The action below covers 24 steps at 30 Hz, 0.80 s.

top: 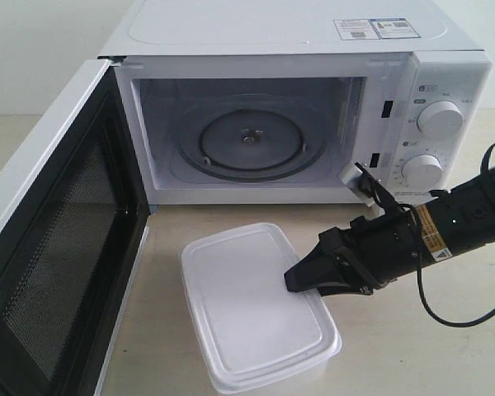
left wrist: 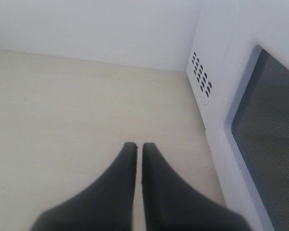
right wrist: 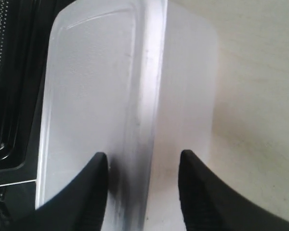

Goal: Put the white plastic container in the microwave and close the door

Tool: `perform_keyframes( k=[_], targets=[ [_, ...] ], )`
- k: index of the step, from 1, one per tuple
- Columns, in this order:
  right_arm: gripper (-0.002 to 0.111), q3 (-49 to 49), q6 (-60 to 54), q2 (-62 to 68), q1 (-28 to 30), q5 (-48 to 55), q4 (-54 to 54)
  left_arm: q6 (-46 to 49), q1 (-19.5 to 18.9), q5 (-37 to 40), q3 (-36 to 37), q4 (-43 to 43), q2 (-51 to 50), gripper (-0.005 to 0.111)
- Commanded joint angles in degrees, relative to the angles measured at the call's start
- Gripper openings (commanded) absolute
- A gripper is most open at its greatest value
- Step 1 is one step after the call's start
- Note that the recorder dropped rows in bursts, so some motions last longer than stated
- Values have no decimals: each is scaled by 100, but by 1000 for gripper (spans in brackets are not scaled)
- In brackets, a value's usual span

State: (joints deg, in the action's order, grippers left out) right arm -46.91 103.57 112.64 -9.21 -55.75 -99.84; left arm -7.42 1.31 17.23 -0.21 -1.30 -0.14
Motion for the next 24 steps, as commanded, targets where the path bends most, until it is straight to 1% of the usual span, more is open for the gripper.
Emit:
perform_keyframes(
  k=[1,3,4,12,16,21,24],
  targets=[
    [17,27,-97,1,-11,-23,-11,23,-10,-34,21,29,14,4],
    [1,27,-186,1,-11,-105,-11,23,-10,-34,21,29,14,4],
    [0,27,-202,1,-11,-134,-11,23,-10,-34,21,29,14,4],
    [0,27,-238,1,-11,-173,-11,23,-10,-34,21,29,14,4],
    [0,27,-20,-21,-11,-106,-11,23,-10,-34,21,29,14,4],
    [0,27,75,-412,-11,83,605,23,-10,-34,21,29,14,4],
    [0,27,237,-524,-11,93,668,23,-10,-34,21,29,14,4]
  ],
)
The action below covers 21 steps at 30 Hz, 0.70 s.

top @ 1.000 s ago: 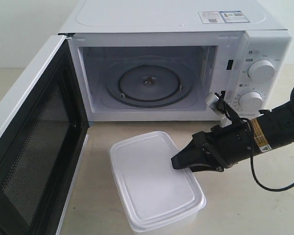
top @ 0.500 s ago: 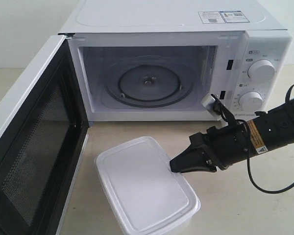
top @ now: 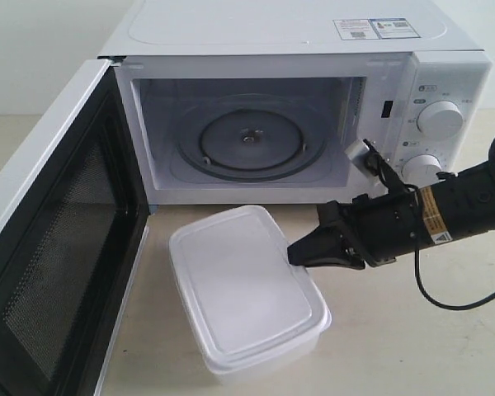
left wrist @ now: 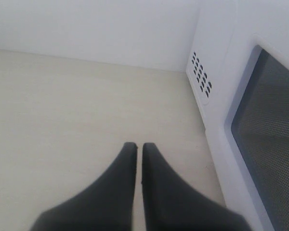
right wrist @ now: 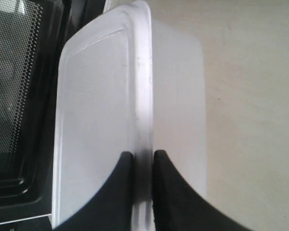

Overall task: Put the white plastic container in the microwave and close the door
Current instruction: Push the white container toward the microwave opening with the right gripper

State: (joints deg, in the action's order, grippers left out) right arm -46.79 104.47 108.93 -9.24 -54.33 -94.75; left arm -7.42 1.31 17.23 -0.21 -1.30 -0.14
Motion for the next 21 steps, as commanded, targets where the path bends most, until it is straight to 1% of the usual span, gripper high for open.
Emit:
perform_keyframes(
  k=[1,3,7,11,16,21],
  targets=[
    [0,16,175,-153,-8,-49,200,23,-10,-34,21,29,14,4],
    [0,172,77,-166,-8,-69,683,23,-10,-34,21,29,14,4],
    [0,585,-501,-179,-8,-275,1556,23,-10,-34,21,29,14,4],
    [0,942,-868,-204,-8,-357,2038,23,-10,-34,21,29,14,4],
    [0,1248,-1203,-229,-8,-829,2602,23,-10,-34,21,29,14,4],
    [0,1466,-1365,-479,-8,-856,2985,23,-10,-34,21,29,14,4]
  ],
)
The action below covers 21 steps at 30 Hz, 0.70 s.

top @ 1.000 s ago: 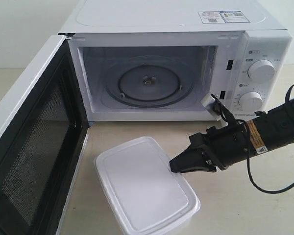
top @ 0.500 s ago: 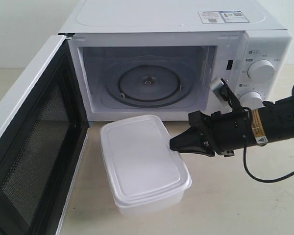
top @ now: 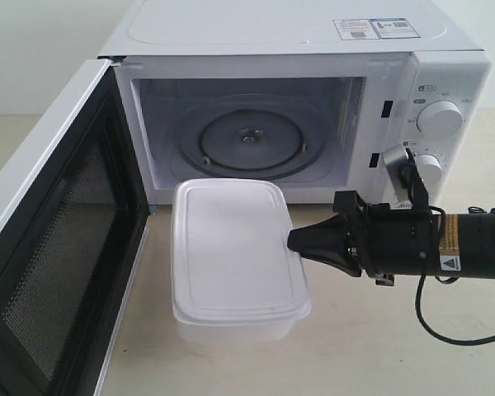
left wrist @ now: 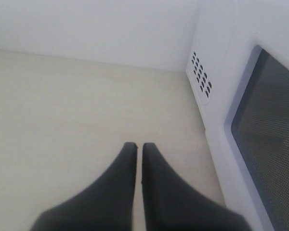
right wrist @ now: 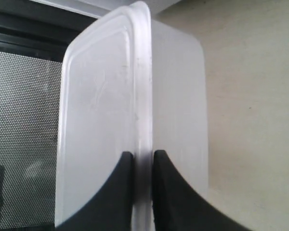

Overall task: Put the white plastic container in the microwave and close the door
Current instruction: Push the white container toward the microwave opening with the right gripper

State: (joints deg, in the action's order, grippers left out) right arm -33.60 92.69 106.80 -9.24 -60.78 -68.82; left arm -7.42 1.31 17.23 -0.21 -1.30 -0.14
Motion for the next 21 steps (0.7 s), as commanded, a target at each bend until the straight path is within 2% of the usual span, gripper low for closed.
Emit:
perform_keyframes(
  k=[1,5,10,21],
  targets=[
    [0,193,-214,-331,-22,-211,505,23,-10,-34,21,29,14,4],
    [0,374,-368,-671,-278,-6,1209,23,-10,-34,21,29,14,4],
    [0,447,-554,-828,-899,488,2216,23,-10,-34,21,29,14,4],
    [0,447,-1905,-828,-2427,1188,5658,23,-10,-34,21,29,14,4]
  ],
)
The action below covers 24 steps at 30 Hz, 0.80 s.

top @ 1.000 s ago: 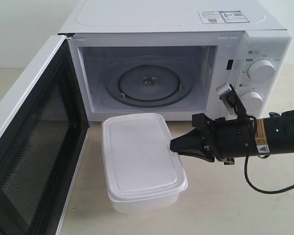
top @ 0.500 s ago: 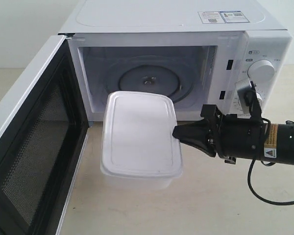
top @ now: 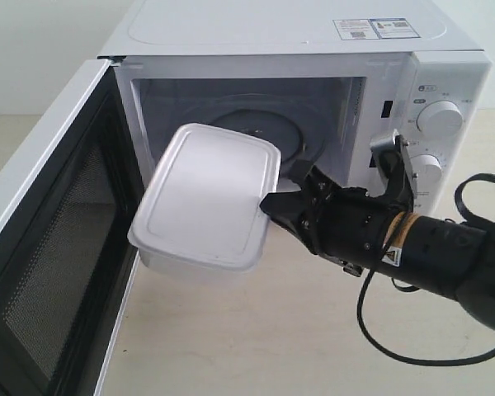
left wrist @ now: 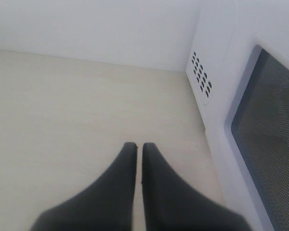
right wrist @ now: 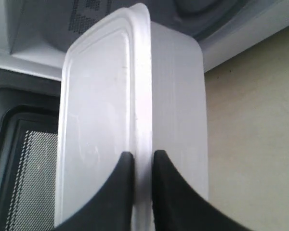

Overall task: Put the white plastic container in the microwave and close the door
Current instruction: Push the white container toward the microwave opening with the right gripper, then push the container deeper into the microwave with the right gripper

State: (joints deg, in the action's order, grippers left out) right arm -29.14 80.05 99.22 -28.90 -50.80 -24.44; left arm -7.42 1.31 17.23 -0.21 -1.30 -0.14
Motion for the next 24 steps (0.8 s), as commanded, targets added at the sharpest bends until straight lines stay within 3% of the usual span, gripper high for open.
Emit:
perform_keyframes(
  k=[1,12,24],
  targets=[
    [0,1,-755,-70,-560,205,1423,23,-10,-34,21,29,14,4],
    [0,-19,-2530,-70,-1778,-74,4910,23,-10,-34,21,29,14,4],
    [0,-512,-2926,-70,-1846,234,5631,23,-10,-34,21,29,14,4]
  ],
)
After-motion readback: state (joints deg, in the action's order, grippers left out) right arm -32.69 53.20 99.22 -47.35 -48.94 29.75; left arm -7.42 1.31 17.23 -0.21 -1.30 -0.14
